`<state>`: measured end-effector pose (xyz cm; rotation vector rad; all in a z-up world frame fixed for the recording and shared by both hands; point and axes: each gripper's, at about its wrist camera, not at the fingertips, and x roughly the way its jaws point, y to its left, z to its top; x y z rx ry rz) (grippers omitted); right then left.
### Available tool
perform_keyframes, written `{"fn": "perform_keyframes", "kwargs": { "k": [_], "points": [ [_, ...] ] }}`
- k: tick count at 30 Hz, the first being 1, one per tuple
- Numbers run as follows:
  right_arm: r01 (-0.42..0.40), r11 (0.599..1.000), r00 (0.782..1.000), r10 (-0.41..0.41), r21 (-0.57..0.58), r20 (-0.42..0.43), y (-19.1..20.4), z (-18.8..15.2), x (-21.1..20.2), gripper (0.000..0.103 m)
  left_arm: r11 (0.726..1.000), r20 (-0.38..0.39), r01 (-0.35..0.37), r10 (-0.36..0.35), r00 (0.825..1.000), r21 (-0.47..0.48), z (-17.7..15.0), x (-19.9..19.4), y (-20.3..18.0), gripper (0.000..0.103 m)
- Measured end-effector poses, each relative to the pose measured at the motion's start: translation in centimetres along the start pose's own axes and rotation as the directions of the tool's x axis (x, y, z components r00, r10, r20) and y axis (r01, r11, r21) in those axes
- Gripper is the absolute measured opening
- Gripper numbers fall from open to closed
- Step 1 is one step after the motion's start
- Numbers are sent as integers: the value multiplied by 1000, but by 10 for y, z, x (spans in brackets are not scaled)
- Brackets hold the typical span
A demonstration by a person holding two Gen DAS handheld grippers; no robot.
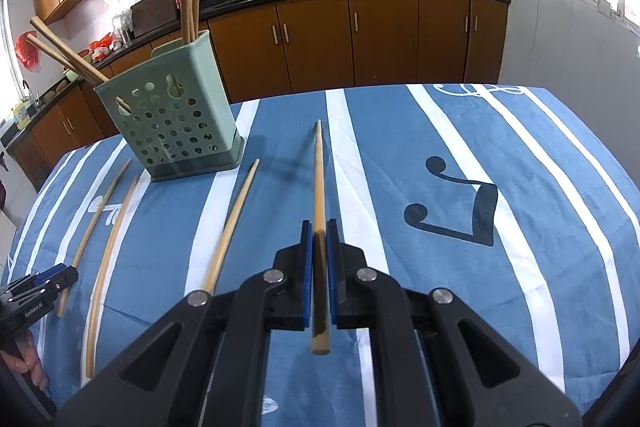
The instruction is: Organize utensils
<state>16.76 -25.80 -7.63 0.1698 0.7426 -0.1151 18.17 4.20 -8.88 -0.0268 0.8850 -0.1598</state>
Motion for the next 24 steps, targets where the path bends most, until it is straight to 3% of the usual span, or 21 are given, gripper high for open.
{"fn": "perform_keyframes", "kwargs": {
  "k": [3, 5, 7, 17, 21, 24],
  "points": [
    [-1, 1000, 1000, 1, 1, -6, 0, -1, 2, 8, 999, 6, -31, 31, 1000, 12, -1, 0, -2, 29],
    [-2, 1000, 1000, 2, 3, -7, 0, -1, 2, 8, 1000, 7, -29, 29, 1000, -1, -2, 0, 1, 12],
    [-2, 1000, 1000, 3, 4, -5, 0, -1, 2, 8, 1000, 5, -25, 25, 1000, -11, -2, -1, 4, 8],
    [-7, 1000, 1000, 7, 6, 4, -2, 0, -2, 8, 988, 38, -112, 109, 993, 104, -17, -8, -14, 8],
    [-11, 1000, 1000, 10, 8, 19, -3, 3, -8, 8, 994, -2, -75, 75, 997, 80, -7, -8, -7, 7],
    [-17, 1000, 998, 17, 7, 56, -4, 10, -21, 8, 997, 23, -52, 51, 998, 49, 4, -19, -2, 7]
  ]
}}
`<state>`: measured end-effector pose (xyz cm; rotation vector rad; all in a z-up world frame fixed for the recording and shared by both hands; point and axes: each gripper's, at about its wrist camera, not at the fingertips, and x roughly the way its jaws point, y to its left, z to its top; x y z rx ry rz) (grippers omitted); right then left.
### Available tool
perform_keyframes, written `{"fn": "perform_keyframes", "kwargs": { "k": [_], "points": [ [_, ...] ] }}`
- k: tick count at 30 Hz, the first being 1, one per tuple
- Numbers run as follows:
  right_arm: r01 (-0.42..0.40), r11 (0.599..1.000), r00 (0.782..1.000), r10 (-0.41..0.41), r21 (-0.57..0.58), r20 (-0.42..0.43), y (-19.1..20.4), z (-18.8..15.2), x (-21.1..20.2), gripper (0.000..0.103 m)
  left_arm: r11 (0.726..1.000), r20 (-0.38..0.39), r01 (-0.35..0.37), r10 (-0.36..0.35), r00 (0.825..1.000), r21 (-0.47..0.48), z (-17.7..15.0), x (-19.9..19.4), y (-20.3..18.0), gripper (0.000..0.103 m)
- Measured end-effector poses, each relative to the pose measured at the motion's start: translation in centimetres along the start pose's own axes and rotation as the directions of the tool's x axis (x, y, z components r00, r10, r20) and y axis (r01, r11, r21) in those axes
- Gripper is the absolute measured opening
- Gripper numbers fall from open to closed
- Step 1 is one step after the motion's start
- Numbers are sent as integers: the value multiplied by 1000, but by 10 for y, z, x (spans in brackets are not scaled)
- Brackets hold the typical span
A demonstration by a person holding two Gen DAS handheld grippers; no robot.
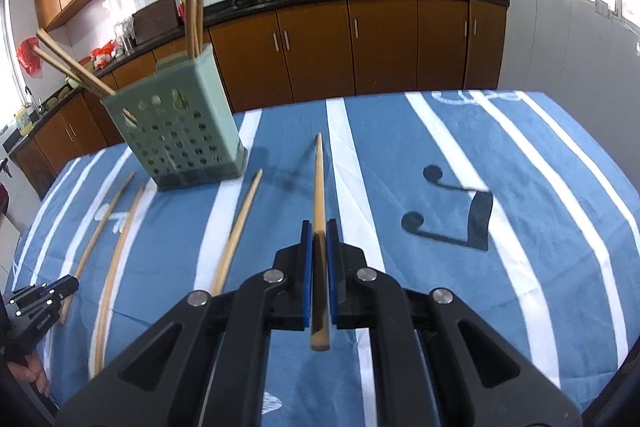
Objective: Organize utensils
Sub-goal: 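Lift the left tool's chopstick upright over the caddy while the right tool does likewise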
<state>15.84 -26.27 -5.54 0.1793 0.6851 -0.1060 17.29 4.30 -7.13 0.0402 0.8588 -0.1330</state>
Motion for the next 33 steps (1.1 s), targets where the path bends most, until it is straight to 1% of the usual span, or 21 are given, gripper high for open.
{"fn": "perform_keyframes", "kwargs": {
  "k": [3, 4, 6, 9, 12, 17, 22, 25, 27, 31, 33],
  "points": [
    [-6, 1000, 999, 6, 2, 35, 0, 10, -10, 8, 999, 63, 29, -27, 998, -22, 18, -21, 5, 7],
    [-8, 1000, 999, 8, 3, 46, 0, 13, -13, 8, 999, 96, 42, -39, 995, -30, 27, -32, 7, 7],
    [-15, 1000, 997, 15, 2, 71, 1, 19, -20, 8, 997, 134, 62, -56, 989, -42, 37, -44, 9, 7],
    [-26, 1000, 995, 25, 1, 100, 3, 26, -28, 8, 994, 208, 89, -75, 975, -59, 53, -66, 13, 7],
    [-39, 999, 991, 39, -3, 131, 6, 32, -37, 8, 992, 263, 102, -80, 961, -70, 65, -81, 13, 7],
    [-58, 998, 982, 59, -8, 177, 9, 41, -51, 8, 990, 322, 116, -83, 943, -85, 76, -97, 13, 7],
    [-58, 998, 978, 60, -15, 200, 12, 49, -57, 8, 990, 338, 115, -80, 938, -86, 82, -101, 10, 7],
    [-72, 997, 973, 74, -17, 220, 13, 59, -66, 8, 987, 350, 148, -116, 930, -67, 88, -112, 6, 7],
    [-100, 995, 965, 104, -29, 242, 17, 71, -80, 8, 985, 366, 167, -138, 920, -49, 92, -123, 3, 7],
    [-168, 984, 940, 179, -60, 291, 26, 92, -112, 8, 976, 416, 219, -197, 888, -5, 108, -150, -6, 7],
    [-219, 973, 921, 230, -69, 316, 30, 104, -128, 8, 969, 438, 246, -227, 870, 12, 117, -162, -12, 7]
  ]
}}
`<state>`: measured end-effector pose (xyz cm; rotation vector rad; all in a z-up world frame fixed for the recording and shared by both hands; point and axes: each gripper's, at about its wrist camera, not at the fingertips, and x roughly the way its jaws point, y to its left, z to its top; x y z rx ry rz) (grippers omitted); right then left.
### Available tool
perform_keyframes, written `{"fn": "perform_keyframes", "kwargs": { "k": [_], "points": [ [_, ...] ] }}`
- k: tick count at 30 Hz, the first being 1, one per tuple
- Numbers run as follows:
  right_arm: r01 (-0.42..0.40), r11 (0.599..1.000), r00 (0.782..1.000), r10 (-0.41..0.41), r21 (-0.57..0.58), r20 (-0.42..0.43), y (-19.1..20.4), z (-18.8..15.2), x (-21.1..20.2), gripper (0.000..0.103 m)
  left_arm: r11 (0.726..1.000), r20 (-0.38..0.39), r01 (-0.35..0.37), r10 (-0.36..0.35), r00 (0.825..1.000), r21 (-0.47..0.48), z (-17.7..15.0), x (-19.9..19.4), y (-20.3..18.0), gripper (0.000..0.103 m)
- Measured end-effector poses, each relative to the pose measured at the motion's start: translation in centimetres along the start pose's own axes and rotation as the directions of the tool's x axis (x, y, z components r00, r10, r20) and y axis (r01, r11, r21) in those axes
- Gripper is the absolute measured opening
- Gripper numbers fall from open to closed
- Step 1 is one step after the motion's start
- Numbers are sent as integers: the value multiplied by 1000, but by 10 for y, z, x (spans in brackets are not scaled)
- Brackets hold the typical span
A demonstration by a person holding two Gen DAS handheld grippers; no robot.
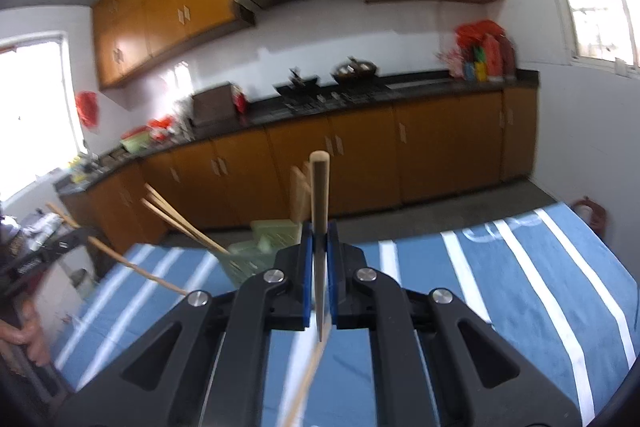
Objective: Organize utensils
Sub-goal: 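Lift the left tool's chopstick upright over the caddy while the right tool does likewise, then lower the chopstick into the caddy and open the left tool while the right tool releases its own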
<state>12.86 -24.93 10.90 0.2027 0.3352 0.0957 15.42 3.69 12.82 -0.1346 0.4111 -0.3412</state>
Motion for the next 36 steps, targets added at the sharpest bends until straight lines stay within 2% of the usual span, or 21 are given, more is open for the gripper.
{"fn": "perform_keyframes", "kwargs": {
  "k": [4, 8, 13, 21, 30, 32, 33, 35, 36],
  "points": [
    [-64, 998, 995, 63, 8, 74, 13, 29, -12, 8, 999, 48, 36, -38, 998, 23, 21, -2, -18, 7],
    [-62, 998, 988, 60, 6, 143, 24, 42, -11, 8, 999, 102, 11, -14, 995, 36, 35, 8, -31, 7],
    [-28, 1000, 980, 29, -7, 197, 35, 51, 11, 8, 999, 116, -28, 25, 993, 27, 45, 30, -35, 7],
    [6, 999, 993, -2, -35, 118, 36, 52, 73, 8, 998, 39, -51, 49, 998, 40, 46, 70, -36, 7],
    [2, 1000, 1000, -1, -8, 26, 30, 40, 109, 8, 998, -7, -52, 52, 999, 25, 40, 96, -29, 7],
    [-1, 1000, 1000, 1, 1, 12, 29, 37, 112, 11, 998, -17, -55, 55, 998, 16, 39, 100, -26, 7],
    [-3, 1000, 1000, 3, 4, 10, 29, 35, 112, 22, 998, -21, -55, 55, 998, 11, 39, 100, -25, 7],
    [1, 1000, 1000, -1, 7, 22, 29, 33, 110, 35, 998, -13, -61, 61, 998, 4, 41, 99, -25, 8],
    [1, 1000, 1000, -2, 6, 27, 29, 33, 108, 35, 998, -12, -61, 61, 998, 3, 42, 98, -24, 8]
  ]
}}
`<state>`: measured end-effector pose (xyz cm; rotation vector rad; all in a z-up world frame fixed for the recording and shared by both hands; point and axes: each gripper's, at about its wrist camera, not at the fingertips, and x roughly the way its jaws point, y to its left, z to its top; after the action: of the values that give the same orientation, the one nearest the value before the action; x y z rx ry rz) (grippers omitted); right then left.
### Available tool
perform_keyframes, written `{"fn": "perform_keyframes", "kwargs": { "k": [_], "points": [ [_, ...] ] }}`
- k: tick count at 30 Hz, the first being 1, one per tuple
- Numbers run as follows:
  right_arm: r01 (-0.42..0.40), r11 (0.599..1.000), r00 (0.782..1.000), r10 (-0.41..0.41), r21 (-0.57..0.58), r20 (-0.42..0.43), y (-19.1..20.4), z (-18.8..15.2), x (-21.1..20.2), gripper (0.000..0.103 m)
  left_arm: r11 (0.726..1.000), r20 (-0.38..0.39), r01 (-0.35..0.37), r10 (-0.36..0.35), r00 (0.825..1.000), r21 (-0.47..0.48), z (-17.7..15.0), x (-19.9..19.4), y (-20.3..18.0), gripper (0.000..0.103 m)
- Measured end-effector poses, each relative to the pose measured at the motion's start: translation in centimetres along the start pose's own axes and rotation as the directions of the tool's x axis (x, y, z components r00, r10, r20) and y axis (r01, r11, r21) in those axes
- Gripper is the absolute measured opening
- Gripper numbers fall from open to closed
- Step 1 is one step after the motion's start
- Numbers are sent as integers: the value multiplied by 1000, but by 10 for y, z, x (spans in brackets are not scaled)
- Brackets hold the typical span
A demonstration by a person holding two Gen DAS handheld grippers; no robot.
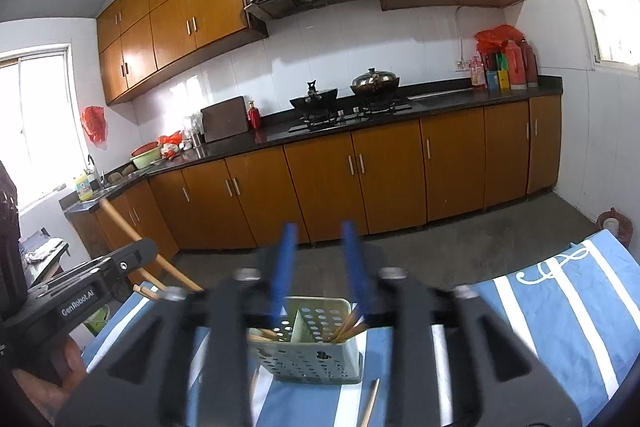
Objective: Organize utensils
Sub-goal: 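Lower the chopstick into the caddy and open the left tool while the right tool releases its own, then move the left tool back and grasp a chopstick while the right tool grasps one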
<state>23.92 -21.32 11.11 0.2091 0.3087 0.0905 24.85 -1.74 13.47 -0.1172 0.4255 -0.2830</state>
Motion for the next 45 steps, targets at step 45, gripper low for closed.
{"fn": "perform_keyframes", "kwargs": {
  "k": [45],
  "points": [
    [137, 988, 848, -157, -77, -506, 2, -255, -26, 16, 995, -382, -97, 80, 921, -25, -218, -18, 32, 27]
  ]
}}
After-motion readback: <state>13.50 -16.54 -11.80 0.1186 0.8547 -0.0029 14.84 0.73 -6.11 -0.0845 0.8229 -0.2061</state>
